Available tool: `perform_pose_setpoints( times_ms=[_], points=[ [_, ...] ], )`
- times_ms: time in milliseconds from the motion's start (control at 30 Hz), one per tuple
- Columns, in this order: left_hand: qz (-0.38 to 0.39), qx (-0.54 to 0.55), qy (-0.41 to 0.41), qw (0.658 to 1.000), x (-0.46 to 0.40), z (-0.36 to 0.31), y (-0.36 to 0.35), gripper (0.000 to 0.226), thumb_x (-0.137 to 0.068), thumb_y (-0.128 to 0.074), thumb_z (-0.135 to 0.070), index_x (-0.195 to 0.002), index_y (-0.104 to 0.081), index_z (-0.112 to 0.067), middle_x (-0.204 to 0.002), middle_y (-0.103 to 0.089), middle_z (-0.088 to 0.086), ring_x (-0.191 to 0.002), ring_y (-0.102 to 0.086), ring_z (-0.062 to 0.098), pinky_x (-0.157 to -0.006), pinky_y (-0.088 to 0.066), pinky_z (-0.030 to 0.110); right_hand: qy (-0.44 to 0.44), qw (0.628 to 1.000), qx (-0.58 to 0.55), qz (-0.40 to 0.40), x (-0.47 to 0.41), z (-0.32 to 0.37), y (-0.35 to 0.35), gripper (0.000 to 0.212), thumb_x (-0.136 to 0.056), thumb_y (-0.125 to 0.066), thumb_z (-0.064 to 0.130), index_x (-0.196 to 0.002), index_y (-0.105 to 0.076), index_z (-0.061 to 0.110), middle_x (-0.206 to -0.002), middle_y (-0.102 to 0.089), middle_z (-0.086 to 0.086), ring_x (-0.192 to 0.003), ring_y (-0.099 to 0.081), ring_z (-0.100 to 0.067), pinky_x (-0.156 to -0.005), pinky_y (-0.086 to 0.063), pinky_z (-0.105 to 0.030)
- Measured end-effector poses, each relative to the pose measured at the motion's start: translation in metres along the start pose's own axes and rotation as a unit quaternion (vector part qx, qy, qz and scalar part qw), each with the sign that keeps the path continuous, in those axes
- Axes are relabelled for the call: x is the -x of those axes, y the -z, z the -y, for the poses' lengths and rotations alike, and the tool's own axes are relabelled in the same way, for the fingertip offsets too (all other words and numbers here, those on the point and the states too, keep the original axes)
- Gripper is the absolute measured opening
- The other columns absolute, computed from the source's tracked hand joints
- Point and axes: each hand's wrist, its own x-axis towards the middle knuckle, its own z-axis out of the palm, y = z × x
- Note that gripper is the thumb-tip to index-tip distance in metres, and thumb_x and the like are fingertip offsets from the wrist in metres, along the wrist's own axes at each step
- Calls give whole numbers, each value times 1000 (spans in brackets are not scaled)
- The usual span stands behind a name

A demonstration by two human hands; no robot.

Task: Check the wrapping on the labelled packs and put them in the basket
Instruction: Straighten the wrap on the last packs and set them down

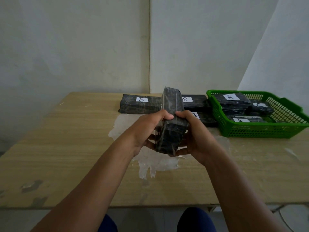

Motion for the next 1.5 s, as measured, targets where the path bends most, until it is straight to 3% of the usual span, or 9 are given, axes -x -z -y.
perform_pose_setpoints(
  times_ms=[200,333,567,900,1067,1200,1300,1400,1500],
  points=[
    [5,26,16,1000,1,-3,3,38,-91,-62,-52,-111,-75,-22,-111,-72,12,-107,-70,35,-81,-62,48,-11,999,39,-2,4,5,-4,56,-95,-52,71,-118,-71,24,-112,-76,-15,-101,-75,-36,-72,-65,-45],
    [18,42,6,999,3,-3,6,36,-93,-60,-53,-107,-74,-23,-101,-70,7,-96,-70,30,-72,-59,41,96,992,72,-44,4,0,-4,78,-84,-53,83,-148,-52,40,-142,-64,-1,-125,-64,-26,-87,-63,-47],
    [87,36,-90,991,3,5,6,76,-79,-72,-62,-150,-47,-54,-131,-74,-2,-114,-74,23,-88,-64,45,248,966,67,28,9,-7,24,99,-76,-79,58,-161,-29,51,-141,-61,20,-129,-64,-7,-99,-60,-36],
    [18,-53,-211,976,3,13,-3,83,-80,-65,-59,-159,-39,-44,-146,-64,-13,-133,-61,6,-99,-60,32,316,946,65,21,11,-5,31,84,-79,-78,34,-156,-44,43,-149,-62,8,-133,-64,-18,-95,-63,-42],
    [-27,-43,-208,977,5,8,-7,78,-78,-63,-66,-152,-51,-43,-130,-73,-15,-113,-70,-3,-91,-63,28,295,955,41,4,7,-3,28,86,-81,-76,39,-159,-40,42,-147,-62,9,-126,-68,-14,-87,-64,-33],
    [-87,4,-164,983,5,1,-11,63,-80,-63,-68,-135,-69,-36,-109,-80,-9,-96,-79,10,-78,-66,33,246,965,86,26,2,-4,28,95,-84,-86,42,-162,-32,44,-153,-58,7,-128,-68,-17,-89,-64,-38],
    [-37,2,-149,988,7,-4,-8,50,-95,-68,-47,-142,-64,-34,-115,-80,-1,-98,-79,14,-78,-65,31,218,974,53,-29,4,8,26,71,-81,-77,44,-148,-58,29,-122,-78,1,-103,-78,-17,-73,-64,-27],
    [-31,0,-125,992,10,-14,-7,32,-99,-66,-40,-125,-76,-25,-110,-81,3,-92,-81,17,-78,-66,33,178,979,77,-67,2,23,25,29,-92,-72,48,-111,-77,27,-96,-83,1,-88,-81,-22,-79,-66,-40],
    [-56,-3,-105,993,10,-21,-10,31,-99,-65,-42,-105,-81,-17,-95,-82,6,-81,-81,23,-72,-67,35,144,980,111,-82,1,34,22,32,-91,-70,54,-96,-80,24,-90,-83,-1,-84,-81,-22,-84,-66,-45]
  ],
)
